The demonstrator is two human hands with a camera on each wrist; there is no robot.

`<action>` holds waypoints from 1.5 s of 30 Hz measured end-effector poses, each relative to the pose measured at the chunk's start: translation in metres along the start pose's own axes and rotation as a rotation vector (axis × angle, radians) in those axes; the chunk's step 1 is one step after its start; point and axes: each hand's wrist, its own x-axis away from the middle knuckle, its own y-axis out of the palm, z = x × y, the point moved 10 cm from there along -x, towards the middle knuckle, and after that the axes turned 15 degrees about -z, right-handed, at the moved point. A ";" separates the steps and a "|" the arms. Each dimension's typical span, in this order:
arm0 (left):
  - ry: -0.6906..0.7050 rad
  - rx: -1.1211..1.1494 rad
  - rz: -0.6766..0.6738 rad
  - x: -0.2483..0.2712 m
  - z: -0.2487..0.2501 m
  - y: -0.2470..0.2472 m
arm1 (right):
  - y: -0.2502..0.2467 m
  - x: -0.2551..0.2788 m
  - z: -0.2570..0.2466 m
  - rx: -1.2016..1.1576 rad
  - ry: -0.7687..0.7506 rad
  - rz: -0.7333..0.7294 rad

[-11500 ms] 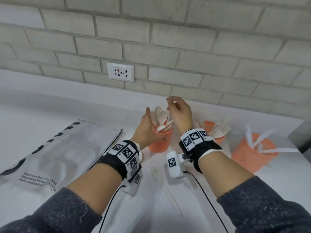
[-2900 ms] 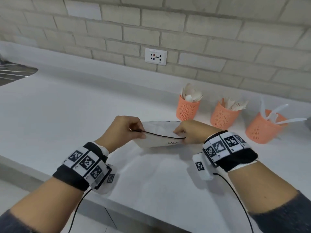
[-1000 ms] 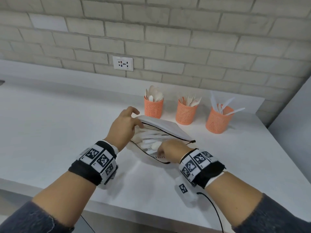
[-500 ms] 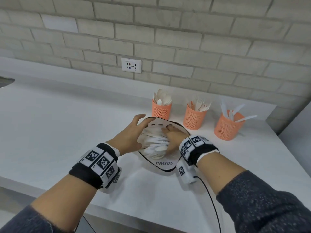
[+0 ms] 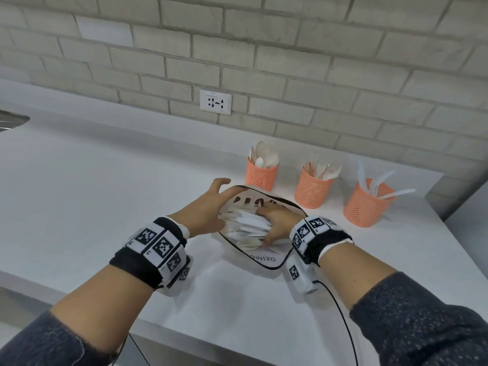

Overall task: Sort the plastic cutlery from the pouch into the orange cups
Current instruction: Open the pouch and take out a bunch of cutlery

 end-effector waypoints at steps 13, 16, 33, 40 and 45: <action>0.182 0.191 0.105 -0.007 -0.008 -0.018 | -0.016 0.039 -0.002 -0.296 -0.257 0.286; 0.221 0.325 0.119 -0.011 -0.011 -0.023 | -0.020 0.049 0.001 -0.380 -0.304 0.392; 0.155 0.417 -0.135 -0.048 0.012 0.007 | -0.028 0.064 0.014 -1.283 -0.528 0.383; -0.020 0.132 -0.352 -0.058 0.040 0.053 | -0.042 0.086 0.002 -1.522 -0.700 0.324; -0.116 -0.141 -0.326 -0.073 0.027 0.065 | -0.043 0.095 0.026 -1.611 -0.626 0.405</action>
